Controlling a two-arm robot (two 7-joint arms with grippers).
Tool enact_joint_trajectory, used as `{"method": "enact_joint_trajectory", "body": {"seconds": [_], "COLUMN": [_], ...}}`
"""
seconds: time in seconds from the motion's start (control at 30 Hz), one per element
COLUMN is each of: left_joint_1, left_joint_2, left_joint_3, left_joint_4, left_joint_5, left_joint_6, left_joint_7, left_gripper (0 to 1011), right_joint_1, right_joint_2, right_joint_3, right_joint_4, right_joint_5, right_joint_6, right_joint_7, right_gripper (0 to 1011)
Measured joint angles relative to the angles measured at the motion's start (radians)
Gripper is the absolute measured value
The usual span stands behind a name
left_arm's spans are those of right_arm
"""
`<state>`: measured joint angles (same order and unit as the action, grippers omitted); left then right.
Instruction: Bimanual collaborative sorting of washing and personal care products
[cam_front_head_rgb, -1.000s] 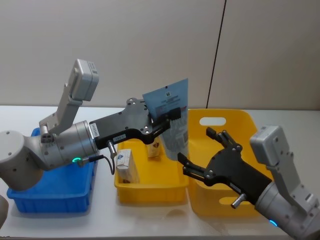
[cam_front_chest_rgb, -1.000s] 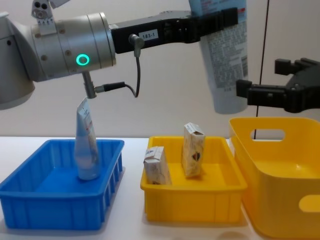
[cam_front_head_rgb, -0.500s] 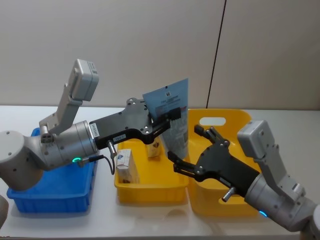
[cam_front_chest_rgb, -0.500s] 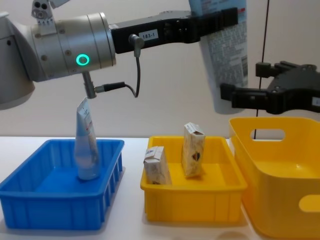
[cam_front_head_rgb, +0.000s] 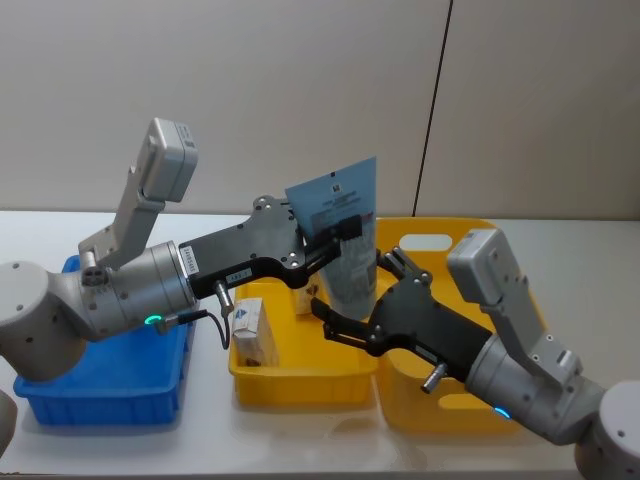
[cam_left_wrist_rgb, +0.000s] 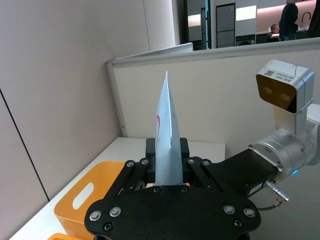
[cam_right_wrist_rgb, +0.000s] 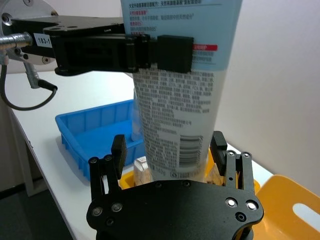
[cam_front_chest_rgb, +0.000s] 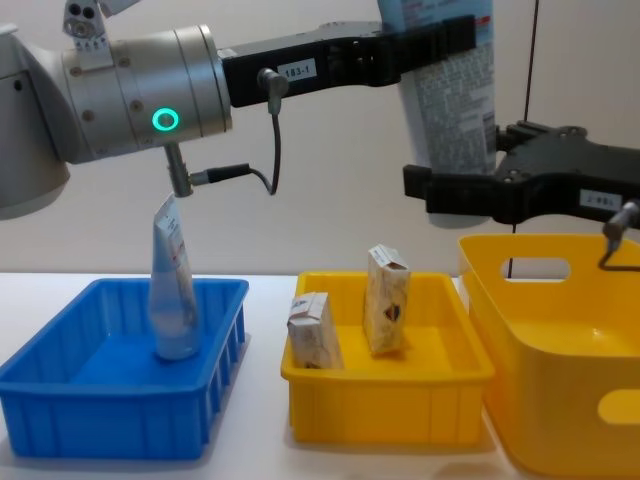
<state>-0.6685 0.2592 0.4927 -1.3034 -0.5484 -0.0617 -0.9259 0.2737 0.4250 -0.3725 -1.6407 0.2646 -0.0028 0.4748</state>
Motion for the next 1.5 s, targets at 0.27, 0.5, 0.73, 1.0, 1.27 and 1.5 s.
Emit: {"method": "enact_joint_trajectory", "body": {"seconds": [0.27,0.5,0.73,1.0,1.27,1.5], "left_joint_1": [0.000,0.000,0.000,0.000,0.000,0.000], "left_joint_2": [0.000,0.000,0.000,0.000,0.000,0.000], "left_joint_3": [0.000,0.000,0.000,0.000,0.000,0.000], "left_joint_4": [0.000,0.000,0.000,0.000,0.000,0.000], "left_joint_5": [0.000,0.000,0.000,0.000,0.000,0.000], "left_joint_6": [0.000,0.000,0.000,0.000,0.000,0.000], "left_joint_7": [0.000,0.000,0.000,0.000,0.000,0.000], "left_gripper": [218,218,218,269,473,717], "right_joint_1": [0.031,0.045,0.051,0.054,0.055,0.056], "right_joint_2": [-0.010,-0.012,-0.009,-0.006,-0.005,-0.005], "right_joint_3": [-0.022,-0.035,-0.044,-0.049,-0.051,-0.051], "right_joint_4": [0.026,0.033,0.034,0.031,0.029,0.029], "right_joint_5": [-0.002,-0.004,-0.005,-0.005,-0.003,-0.002], "right_joint_6": [0.000,-0.003,-0.006,-0.009,-0.013,-0.014], "right_joint_7": [0.004,0.002,-0.001,-0.004,-0.004,-0.008], "right_gripper": [951,779,588,457,357,292]}}
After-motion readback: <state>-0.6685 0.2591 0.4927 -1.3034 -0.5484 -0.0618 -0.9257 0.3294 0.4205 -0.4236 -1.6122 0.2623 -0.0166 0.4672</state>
